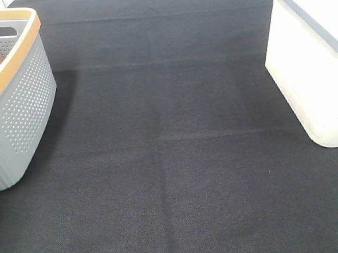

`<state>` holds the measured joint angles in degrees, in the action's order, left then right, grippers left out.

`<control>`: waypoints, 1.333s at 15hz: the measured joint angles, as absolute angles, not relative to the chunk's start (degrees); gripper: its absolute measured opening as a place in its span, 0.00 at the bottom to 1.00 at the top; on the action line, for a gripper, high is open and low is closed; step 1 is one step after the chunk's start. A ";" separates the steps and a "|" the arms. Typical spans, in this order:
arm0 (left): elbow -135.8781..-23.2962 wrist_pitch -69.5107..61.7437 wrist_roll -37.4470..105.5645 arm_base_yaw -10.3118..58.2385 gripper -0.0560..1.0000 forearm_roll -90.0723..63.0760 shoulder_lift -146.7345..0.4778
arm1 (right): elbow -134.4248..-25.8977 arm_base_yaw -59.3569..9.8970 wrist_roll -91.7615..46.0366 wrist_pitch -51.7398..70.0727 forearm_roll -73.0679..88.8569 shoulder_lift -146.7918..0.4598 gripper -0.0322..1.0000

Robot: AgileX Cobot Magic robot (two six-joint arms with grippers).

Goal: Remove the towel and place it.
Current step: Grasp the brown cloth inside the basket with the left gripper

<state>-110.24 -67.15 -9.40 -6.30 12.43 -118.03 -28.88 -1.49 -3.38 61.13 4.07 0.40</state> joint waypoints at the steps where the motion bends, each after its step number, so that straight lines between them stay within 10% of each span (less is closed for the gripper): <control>1: -111.15 -67.04 -9.40 -6.30 0.58 12.20 -119.23 | -28.88 -1.49 -3.38 61.13 4.07 0.40 0.67; 9: -112.01 -62.85 -9.17 -6.30 0.58 10.83 -124.27 | -28.88 -1.49 -3.38 61.13 4.07 0.40 0.67; 16: -112.01 -62.62 -5.33 -6.30 0.09 10.26 -126.22 | -28.88 -1.49 -3.38 61.13 4.07 0.40 0.67; 20: -112.01 -62.97 -3.61 -6.30 0.05 10.20 -124.56 | -28.88 -1.49 -3.38 61.13 4.07 0.40 0.67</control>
<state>-112.01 -62.97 -3.61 -6.30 10.20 -124.56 -28.88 -1.49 -3.38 61.13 4.07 0.40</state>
